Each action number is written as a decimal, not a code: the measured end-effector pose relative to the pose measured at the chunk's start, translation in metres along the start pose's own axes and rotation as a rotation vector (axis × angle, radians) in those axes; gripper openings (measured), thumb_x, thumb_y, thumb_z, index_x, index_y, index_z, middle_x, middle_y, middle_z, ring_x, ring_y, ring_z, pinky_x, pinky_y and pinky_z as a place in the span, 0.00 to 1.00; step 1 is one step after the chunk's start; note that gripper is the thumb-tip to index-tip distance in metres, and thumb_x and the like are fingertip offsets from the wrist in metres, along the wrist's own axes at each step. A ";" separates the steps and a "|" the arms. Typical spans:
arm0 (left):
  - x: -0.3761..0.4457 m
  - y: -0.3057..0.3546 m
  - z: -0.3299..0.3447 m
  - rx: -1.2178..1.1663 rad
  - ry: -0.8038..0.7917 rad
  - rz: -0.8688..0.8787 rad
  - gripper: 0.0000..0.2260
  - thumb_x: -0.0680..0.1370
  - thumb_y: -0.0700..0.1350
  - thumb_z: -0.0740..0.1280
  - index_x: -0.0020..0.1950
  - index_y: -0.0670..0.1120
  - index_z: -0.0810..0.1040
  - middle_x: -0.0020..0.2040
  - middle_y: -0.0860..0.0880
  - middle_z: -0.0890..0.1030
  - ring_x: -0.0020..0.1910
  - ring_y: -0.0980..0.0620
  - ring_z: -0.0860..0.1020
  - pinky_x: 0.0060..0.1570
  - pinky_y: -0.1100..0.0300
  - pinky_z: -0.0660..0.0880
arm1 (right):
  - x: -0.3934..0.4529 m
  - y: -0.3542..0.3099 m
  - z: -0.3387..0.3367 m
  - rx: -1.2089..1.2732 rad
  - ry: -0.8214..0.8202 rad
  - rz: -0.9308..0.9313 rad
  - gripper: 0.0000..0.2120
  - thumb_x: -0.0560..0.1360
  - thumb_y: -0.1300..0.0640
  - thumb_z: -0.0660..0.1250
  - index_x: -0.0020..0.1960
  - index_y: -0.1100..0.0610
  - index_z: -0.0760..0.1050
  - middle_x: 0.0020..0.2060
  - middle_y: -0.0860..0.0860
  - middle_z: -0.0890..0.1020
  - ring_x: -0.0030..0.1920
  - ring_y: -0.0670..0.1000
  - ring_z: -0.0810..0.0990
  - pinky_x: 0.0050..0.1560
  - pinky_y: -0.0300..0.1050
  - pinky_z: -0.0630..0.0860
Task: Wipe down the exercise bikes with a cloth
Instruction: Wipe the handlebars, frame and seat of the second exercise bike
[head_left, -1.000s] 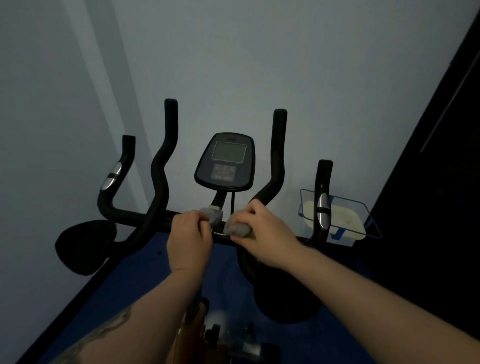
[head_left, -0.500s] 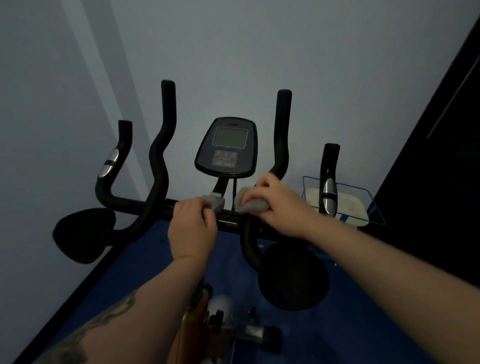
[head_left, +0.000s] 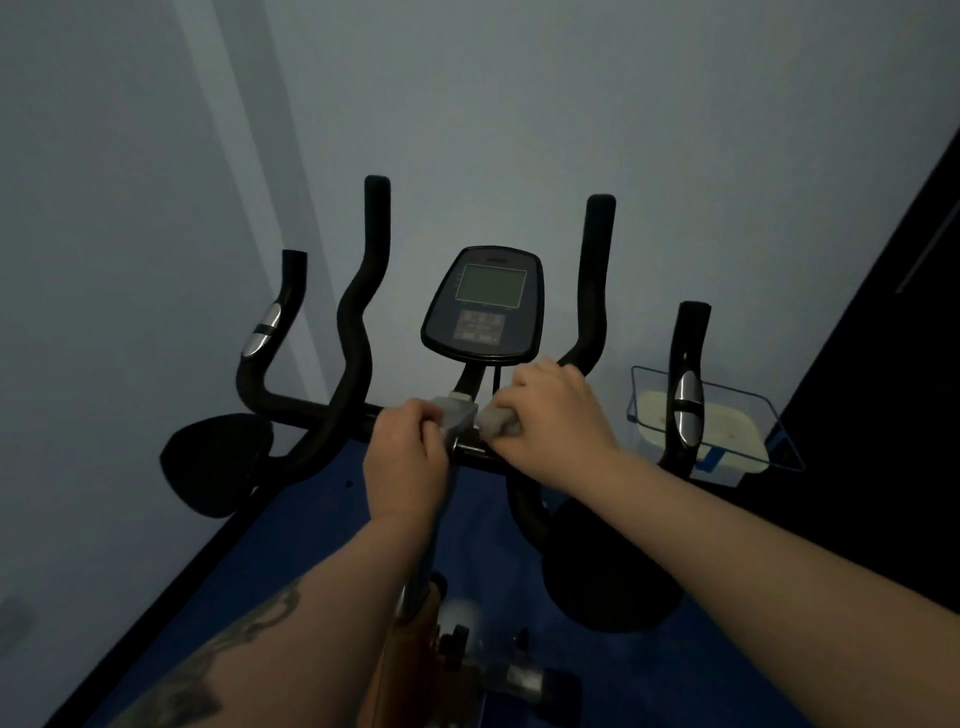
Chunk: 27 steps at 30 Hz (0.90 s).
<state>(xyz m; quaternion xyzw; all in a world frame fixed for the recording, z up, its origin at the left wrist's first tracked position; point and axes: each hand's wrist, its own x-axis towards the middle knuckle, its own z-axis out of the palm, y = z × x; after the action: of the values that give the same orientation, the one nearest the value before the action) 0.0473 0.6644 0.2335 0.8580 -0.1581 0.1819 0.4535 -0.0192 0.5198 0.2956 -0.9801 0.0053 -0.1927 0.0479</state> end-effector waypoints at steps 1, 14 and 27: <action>-0.003 0.001 0.002 0.007 0.058 -0.019 0.08 0.77 0.39 0.61 0.49 0.47 0.78 0.44 0.50 0.78 0.43 0.54 0.74 0.39 0.61 0.67 | 0.006 -0.007 0.004 -0.053 0.022 0.047 0.13 0.75 0.42 0.63 0.49 0.49 0.80 0.42 0.46 0.72 0.51 0.51 0.71 0.52 0.45 0.64; -0.008 0.005 0.002 0.070 0.286 0.020 0.09 0.70 0.30 0.66 0.43 0.42 0.80 0.38 0.47 0.81 0.37 0.47 0.77 0.38 0.55 0.71 | 0.006 -0.017 0.017 -0.186 -0.399 -0.055 0.23 0.81 0.43 0.53 0.70 0.54 0.69 0.62 0.55 0.70 0.68 0.54 0.63 0.74 0.54 0.34; -0.008 0.002 0.004 0.082 0.276 0.032 0.07 0.71 0.34 0.62 0.42 0.43 0.79 0.37 0.48 0.80 0.36 0.49 0.76 0.38 0.57 0.68 | 0.010 -0.041 0.016 -0.496 -0.527 -0.096 0.15 0.81 0.53 0.53 0.64 0.54 0.72 0.54 0.50 0.78 0.59 0.55 0.75 0.74 0.60 0.40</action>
<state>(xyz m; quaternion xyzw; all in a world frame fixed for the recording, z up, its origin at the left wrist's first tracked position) 0.0402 0.6609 0.2295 0.8401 -0.1005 0.3117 0.4323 -0.0045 0.5617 0.2888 -0.9770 -0.0069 0.0717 -0.2005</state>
